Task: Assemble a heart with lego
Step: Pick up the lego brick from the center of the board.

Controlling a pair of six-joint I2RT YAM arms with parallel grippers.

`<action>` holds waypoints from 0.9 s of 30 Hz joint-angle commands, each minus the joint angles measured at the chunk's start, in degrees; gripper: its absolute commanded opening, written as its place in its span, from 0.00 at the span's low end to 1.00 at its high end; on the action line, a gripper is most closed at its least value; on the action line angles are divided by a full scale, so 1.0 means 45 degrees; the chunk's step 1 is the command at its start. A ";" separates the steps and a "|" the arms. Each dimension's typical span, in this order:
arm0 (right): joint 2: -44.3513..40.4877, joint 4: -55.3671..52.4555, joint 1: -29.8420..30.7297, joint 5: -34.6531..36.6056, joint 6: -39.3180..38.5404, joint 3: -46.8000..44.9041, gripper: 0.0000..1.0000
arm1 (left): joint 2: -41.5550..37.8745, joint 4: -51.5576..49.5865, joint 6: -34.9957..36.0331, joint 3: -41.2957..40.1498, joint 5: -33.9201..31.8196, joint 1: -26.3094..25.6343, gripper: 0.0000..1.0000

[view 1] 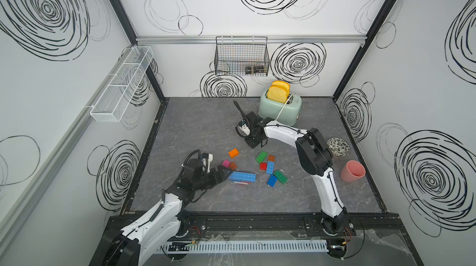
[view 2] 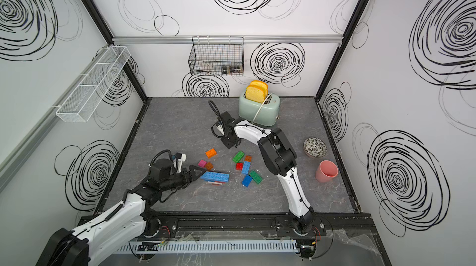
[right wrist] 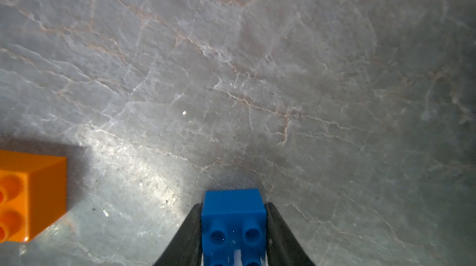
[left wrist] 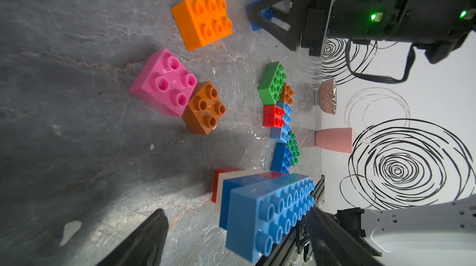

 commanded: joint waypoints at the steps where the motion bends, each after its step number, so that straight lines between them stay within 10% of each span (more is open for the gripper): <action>1: 0.0123 -0.0645 -0.0019 0.0104 -0.0165 0.0409 0.42 | -0.0064 0.0486 -0.0006 -0.0111 -0.0103 0.0057 0.89; 27: -0.2844 -0.0748 0.0422 -0.1073 -0.0634 -0.1044 0.26 | 0.0240 0.1069 -0.0018 -0.0183 -0.0151 -0.1104 0.82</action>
